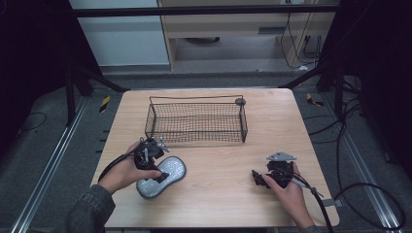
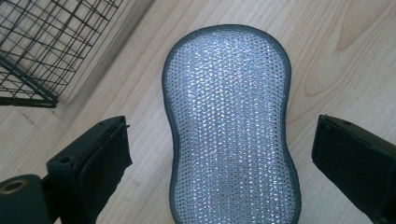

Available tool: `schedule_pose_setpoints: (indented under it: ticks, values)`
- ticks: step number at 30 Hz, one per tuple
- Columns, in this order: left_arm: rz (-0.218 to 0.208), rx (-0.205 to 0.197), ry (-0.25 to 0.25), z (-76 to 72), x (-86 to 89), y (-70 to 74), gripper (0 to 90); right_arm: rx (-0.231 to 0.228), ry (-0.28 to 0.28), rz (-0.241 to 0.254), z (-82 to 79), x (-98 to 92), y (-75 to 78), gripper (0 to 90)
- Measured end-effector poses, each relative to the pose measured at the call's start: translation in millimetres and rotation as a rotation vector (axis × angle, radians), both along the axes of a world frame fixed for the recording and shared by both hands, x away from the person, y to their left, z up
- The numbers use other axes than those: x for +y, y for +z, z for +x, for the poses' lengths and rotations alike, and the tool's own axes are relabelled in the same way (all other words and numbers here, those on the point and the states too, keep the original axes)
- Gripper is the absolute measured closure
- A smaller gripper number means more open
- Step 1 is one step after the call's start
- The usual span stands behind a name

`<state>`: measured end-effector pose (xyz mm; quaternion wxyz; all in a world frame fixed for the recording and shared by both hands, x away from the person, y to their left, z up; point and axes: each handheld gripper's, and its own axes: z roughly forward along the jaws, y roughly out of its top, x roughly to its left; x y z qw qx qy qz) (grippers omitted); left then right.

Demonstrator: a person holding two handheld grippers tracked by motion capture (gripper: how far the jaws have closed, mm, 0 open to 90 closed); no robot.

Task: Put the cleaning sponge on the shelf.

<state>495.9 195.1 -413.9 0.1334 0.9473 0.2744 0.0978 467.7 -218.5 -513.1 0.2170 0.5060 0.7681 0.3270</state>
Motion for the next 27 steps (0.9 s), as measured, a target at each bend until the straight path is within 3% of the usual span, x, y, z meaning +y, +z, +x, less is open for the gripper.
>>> schedule_pose_setpoints:
  ticks: [15,27]
  values:
    - [0.065,0.049,-0.033,2.9,-13.0,-16.2,4.4,0.000,-0.002,0.000,-0.1,0.1,0.0,0.4]
    - [0.055,0.076,0.029,8.3,-4.4,-30.6,4.1,0.002,-0.001,0.003,-0.3,0.3,0.1,0.4]
